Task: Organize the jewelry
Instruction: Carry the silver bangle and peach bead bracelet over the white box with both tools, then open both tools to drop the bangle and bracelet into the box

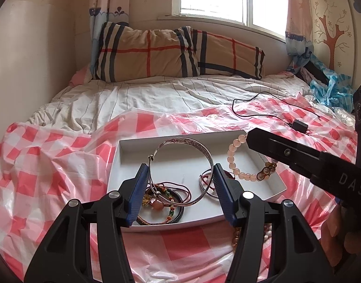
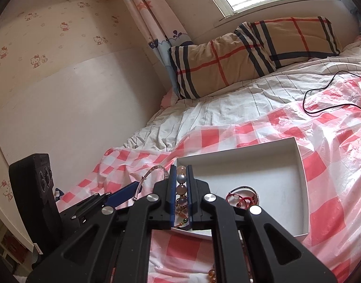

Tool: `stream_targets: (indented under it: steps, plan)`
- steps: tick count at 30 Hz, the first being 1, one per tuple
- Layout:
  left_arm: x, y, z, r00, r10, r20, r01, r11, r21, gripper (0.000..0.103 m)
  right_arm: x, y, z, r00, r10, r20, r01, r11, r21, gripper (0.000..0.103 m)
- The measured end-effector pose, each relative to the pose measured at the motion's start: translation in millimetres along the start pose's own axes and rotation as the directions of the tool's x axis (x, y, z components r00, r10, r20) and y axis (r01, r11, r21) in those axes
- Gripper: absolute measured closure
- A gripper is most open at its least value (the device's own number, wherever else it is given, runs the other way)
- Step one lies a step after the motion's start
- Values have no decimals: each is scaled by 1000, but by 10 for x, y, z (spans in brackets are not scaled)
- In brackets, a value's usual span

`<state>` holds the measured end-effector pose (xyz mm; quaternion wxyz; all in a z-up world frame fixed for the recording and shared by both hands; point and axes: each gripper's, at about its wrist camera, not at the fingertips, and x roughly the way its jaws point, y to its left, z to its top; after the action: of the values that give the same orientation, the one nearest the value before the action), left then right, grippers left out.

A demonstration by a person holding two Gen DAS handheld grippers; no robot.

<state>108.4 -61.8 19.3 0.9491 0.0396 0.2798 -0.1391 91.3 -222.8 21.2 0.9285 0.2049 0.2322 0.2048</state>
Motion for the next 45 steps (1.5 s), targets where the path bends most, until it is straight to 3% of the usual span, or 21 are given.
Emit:
stream_targets:
  steps: [25, 45]
  plan:
    - [345, 34, -1, 999, 15, -38, -15, 1000, -16, 50, 265, -173, 11, 999, -23, -44, 24, 1000, 18, 94]
    - [372, -13, 21, 1000, 13, -24, -14, 999, -30, 50, 275, -174, 7, 999, -20, -46, 21, 1000, 22, 94]
